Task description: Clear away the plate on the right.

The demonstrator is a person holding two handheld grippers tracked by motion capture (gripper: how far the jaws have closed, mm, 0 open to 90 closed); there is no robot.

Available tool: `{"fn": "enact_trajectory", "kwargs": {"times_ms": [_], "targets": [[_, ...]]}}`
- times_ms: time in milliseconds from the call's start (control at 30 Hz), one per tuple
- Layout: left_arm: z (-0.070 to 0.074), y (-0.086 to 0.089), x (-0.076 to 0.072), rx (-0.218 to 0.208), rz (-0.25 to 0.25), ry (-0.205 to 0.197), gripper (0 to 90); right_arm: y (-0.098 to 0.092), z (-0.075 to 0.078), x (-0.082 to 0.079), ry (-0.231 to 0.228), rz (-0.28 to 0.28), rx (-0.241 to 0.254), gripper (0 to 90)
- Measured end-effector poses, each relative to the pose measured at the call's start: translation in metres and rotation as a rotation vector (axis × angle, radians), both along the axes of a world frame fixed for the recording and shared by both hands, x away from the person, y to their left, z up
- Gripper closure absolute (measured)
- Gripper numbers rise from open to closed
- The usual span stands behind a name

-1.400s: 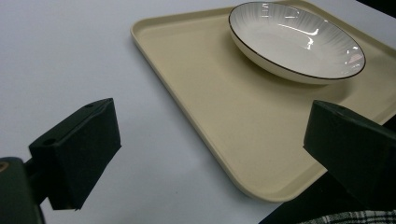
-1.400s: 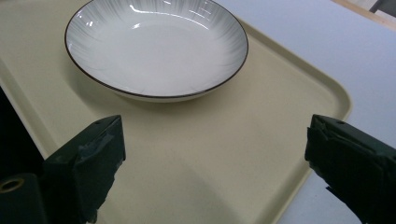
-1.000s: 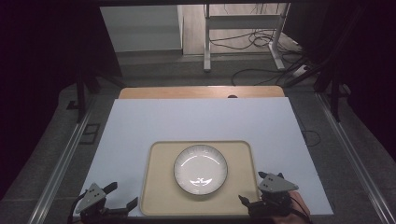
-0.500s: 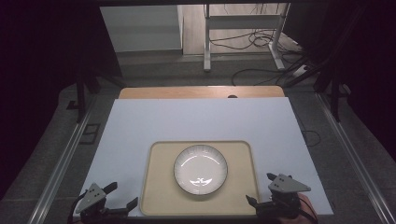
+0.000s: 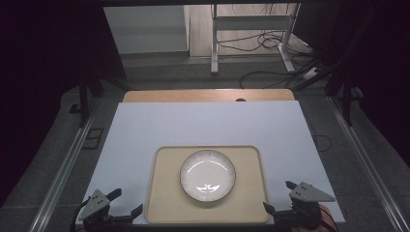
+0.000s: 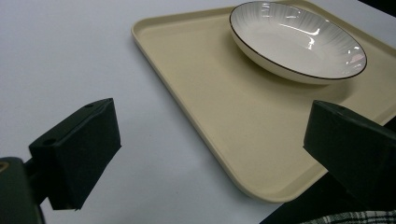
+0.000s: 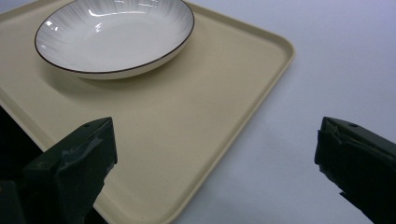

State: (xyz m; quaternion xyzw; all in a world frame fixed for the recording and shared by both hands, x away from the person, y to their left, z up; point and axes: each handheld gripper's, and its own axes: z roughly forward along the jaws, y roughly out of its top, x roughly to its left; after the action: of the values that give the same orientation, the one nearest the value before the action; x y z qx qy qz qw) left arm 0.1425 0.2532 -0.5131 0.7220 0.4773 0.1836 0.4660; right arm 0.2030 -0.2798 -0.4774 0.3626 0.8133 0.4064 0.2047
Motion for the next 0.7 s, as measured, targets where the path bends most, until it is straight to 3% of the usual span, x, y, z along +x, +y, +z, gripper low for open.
{"fn": "enact_trajectory", "kwargs": {"times_ms": [400,700], "targets": [[0.000,0.000,0.000,-0.001,0.001,0.001,3.6,-0.020,-0.004,-0.004,0.007,-0.056,0.028,0.0],[0.000,0.000,0.000,-0.003,0.000,-0.001,3.6,-0.028,-0.016,-0.001,0.073,-0.077,0.036,0.0]]}}
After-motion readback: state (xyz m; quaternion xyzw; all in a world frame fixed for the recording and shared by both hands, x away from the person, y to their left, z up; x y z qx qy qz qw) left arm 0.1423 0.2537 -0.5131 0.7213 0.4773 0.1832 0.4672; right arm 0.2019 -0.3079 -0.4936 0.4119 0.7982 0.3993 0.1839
